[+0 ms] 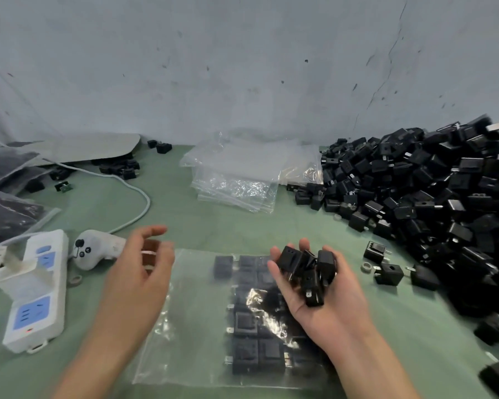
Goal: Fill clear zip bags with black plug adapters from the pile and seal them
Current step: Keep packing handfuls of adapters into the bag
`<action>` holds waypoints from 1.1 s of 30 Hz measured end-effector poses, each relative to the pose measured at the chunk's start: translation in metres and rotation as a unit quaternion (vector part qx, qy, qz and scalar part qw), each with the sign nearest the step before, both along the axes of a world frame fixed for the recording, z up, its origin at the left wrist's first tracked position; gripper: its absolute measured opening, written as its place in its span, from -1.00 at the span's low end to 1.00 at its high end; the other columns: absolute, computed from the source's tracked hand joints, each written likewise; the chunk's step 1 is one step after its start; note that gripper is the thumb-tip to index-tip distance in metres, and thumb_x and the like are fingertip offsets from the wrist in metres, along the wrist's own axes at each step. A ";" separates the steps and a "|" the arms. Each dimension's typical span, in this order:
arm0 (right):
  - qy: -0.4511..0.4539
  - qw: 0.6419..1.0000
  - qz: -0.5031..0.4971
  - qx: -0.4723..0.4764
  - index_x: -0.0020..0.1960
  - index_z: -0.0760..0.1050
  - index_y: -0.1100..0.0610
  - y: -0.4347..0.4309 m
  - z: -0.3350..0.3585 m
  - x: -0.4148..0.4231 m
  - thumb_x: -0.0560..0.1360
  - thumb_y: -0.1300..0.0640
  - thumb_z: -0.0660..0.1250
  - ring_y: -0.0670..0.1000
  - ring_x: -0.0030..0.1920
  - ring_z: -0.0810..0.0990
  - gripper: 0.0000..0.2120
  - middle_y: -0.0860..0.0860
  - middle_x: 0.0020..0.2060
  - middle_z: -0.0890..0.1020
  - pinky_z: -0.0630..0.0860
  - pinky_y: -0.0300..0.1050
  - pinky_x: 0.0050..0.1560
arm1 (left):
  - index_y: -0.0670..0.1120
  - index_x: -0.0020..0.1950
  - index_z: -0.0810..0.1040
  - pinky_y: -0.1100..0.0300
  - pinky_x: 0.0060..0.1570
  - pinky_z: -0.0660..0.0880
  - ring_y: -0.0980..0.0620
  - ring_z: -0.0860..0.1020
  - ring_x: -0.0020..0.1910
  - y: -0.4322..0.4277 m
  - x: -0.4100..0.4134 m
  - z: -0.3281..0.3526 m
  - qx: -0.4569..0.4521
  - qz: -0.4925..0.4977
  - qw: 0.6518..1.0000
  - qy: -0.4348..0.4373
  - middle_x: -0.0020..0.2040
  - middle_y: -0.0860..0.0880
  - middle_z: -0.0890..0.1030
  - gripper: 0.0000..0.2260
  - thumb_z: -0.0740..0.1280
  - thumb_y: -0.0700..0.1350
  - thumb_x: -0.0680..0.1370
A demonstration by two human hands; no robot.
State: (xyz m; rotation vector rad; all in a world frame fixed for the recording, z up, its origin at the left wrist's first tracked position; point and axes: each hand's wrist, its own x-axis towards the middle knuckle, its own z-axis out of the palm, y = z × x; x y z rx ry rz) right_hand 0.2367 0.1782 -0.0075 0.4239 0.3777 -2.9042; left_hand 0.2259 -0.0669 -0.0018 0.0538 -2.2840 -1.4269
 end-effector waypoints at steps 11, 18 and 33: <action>-0.005 0.994 0.103 -0.022 -0.06 0.66 0.18 -0.046 0.002 -0.013 0.55 0.00 0.29 0.29 0.20 0.62 -0.72 0.22 0.00 0.65 0.36 0.35 0.36 | 0.24 0.21 0.55 0.45 -0.05 0.43 0.23 0.56 0.07 0.058 0.020 0.011 -0.055 -0.169 0.984 0.027 0.13 0.24 0.52 -0.78 0.24 0.06 0.60; -0.024 0.997 0.060 -0.036 0.00 0.58 0.18 -0.038 0.005 -0.005 0.58 0.04 0.22 0.25 -0.11 0.68 -0.75 0.19 -0.09 0.62 0.64 0.28 -0.15 | 0.18 0.05 0.55 0.40 -0.04 0.43 0.15 0.55 0.08 0.058 0.024 0.008 -0.076 -0.252 0.965 0.016 0.06 0.24 0.60 -0.86 0.36 0.10 0.50; -0.031 0.999 -0.011 -0.024 0.08 0.60 0.21 0.003 0.004 0.004 0.56 0.09 0.27 0.11 -0.15 0.64 -0.76 0.15 -0.04 0.61 0.65 0.02 -0.21 | -0.02 -0.08 0.54 0.06 -0.21 0.60 0.02 0.66 -0.44 -0.049 0.017 -0.010 0.072 0.093 0.977 -0.180 -0.23 -0.07 0.68 -0.88 0.31 -0.02 0.62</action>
